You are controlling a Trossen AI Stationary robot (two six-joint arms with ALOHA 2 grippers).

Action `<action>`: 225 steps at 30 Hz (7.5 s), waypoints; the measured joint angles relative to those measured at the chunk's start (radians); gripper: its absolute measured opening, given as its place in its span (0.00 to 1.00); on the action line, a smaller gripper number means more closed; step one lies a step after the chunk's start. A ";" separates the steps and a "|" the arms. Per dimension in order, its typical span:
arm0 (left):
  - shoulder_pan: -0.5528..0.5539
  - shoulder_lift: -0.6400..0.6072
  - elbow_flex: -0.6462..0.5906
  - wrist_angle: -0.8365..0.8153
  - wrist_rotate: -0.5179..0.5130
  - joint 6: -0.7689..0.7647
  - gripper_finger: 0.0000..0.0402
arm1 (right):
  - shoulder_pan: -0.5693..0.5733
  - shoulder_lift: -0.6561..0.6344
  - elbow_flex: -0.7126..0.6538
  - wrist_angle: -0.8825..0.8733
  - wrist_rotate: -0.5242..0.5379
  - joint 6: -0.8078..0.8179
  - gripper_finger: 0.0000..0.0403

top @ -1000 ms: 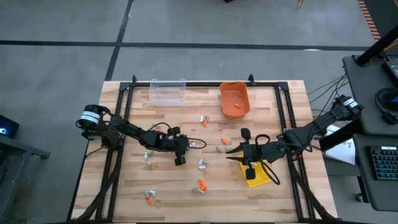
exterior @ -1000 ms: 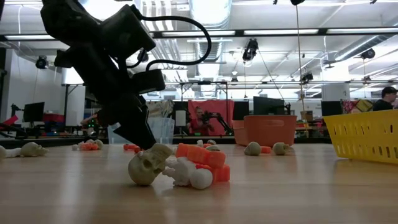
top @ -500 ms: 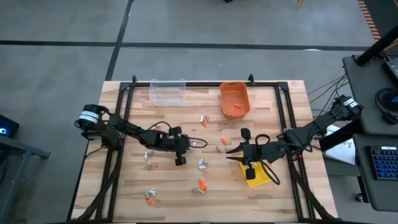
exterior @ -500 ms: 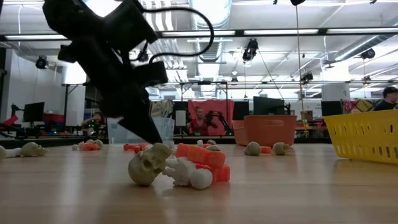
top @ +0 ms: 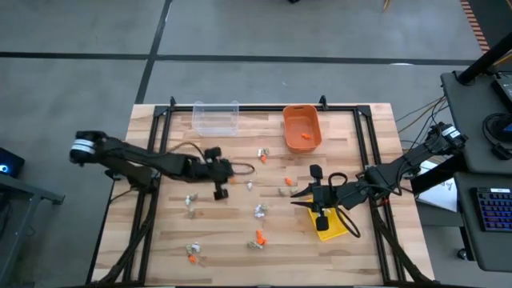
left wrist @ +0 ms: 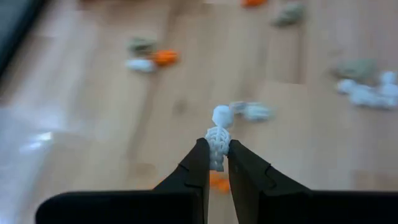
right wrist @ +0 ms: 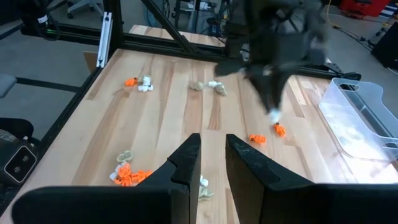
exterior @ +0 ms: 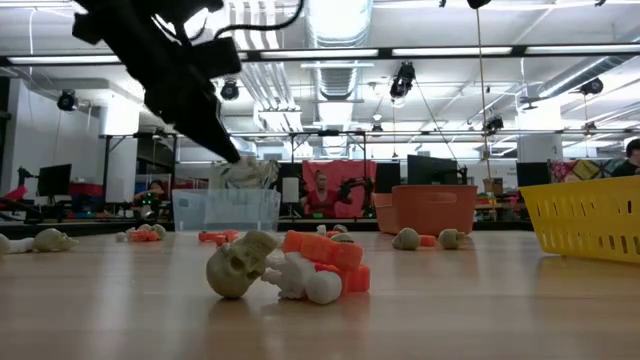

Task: Sort Halloween decoration
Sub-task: Put the white skeleton toy into the transparent bin, then put the orange skeleton toy into the orange bin

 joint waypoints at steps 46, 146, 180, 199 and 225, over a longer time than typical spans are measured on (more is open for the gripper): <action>0.877 0.486 0.511 -0.380 0.201 0.539 0.08 | 0.000 0.000 0.000 0.001 0.002 0.035 0.16; 0.114 -0.308 -0.356 0.782 0.199 -0.212 0.19 | -0.421 0.623 0.356 -0.701 -0.209 0.682 0.24; 0.115 -0.292 -0.356 0.783 0.146 -0.209 0.19 | -0.438 0.623 0.273 -0.585 -0.201 0.723 0.46; 0.115 -0.292 -0.356 0.800 0.109 -0.190 0.19 | -0.465 0.621 0.119 -0.352 -0.220 0.744 0.28; 0.115 -0.292 -0.355 0.835 0.102 -0.190 0.19 | -0.469 0.514 0.228 -0.314 -0.237 0.554 0.05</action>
